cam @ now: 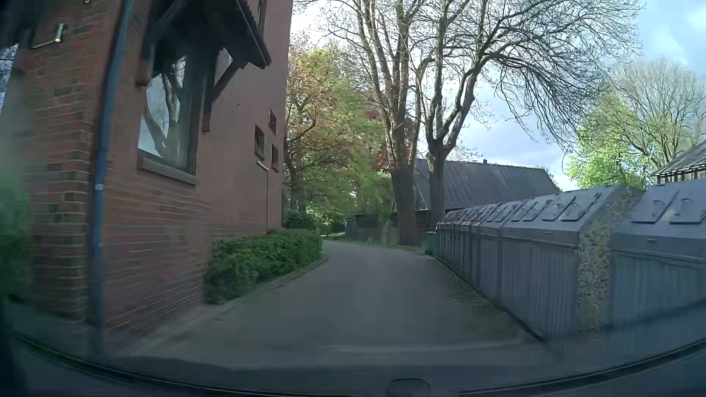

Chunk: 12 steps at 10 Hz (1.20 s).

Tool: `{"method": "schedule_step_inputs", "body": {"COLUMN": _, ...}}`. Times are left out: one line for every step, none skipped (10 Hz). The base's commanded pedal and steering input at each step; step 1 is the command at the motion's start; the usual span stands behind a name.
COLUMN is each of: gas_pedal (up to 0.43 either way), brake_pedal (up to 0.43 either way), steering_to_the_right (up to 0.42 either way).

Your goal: Follow the waypoints while adhering to traffic rules and regulations

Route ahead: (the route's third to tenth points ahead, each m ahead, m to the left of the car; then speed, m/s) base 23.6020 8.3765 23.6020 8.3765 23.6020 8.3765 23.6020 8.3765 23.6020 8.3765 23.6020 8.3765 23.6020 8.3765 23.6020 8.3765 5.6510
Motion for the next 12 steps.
{"method": "schedule_step_inputs", "body": {"gas_pedal": 0.169, "brake_pedal": 0.000, "steering_to_the_right": 0.004}}
{"method": "schedule_step_inputs", "body": {"gas_pedal": 0.169, "brake_pedal": 0.000, "steering_to_the_right": 0.004}}
{"method": "schedule_step_inputs", "body": {"gas_pedal": 0.169, "brake_pedal": 0.000, "steering_to_the_right": 0.005}}
{"method": "schedule_step_inputs", "body": {"gas_pedal": 0.169, "brake_pedal": 0.000, "steering_to_the_right": 0.010}}
{"method": "schedule_step_inputs", "body": {"gas_pedal": 0.169, "brake_pedal": 0.000, "steering_to_the_right": 0.012}}
{"method": "schedule_step_inputs", "body": {"gas_pedal": 0.169, "brake_pedal": 0.000, "steering_to_the_right": 0.012}}
{"method": "schedule_step_inputs", "body": {"gas_pedal": 0.169, "brake_pedal": 0.000, "steering_to_the_right": 0.014}}
{"method": "schedule_step_inputs", "body": {"gas_pedal": 0.169, "brake_pedal": 0.000, "steering_to_the_right": 0.020}}
{"method": "schedule_step_inputs", "body": {"gas_pedal": 0.169, "brake_pedal": 0.000, "steering_to_the_right": 0.024}}
{"method": "schedule_step_inputs", "body": {"gas_pedal": 0.169, "brake_pedal": 0.000, "steering_to_the_right": 0.024}}
{"method": "schedule_step_inputs", "body": {"gas_pedal": 0.169, "brake_pedal": 0.000, "steering_to_the_right": 0.021}}
{"method": "schedule_step_inputs", "body": {"gas_pedal": 0.169, "brake_pedal": 0.000, "steering_to_the_right": 0.019}}
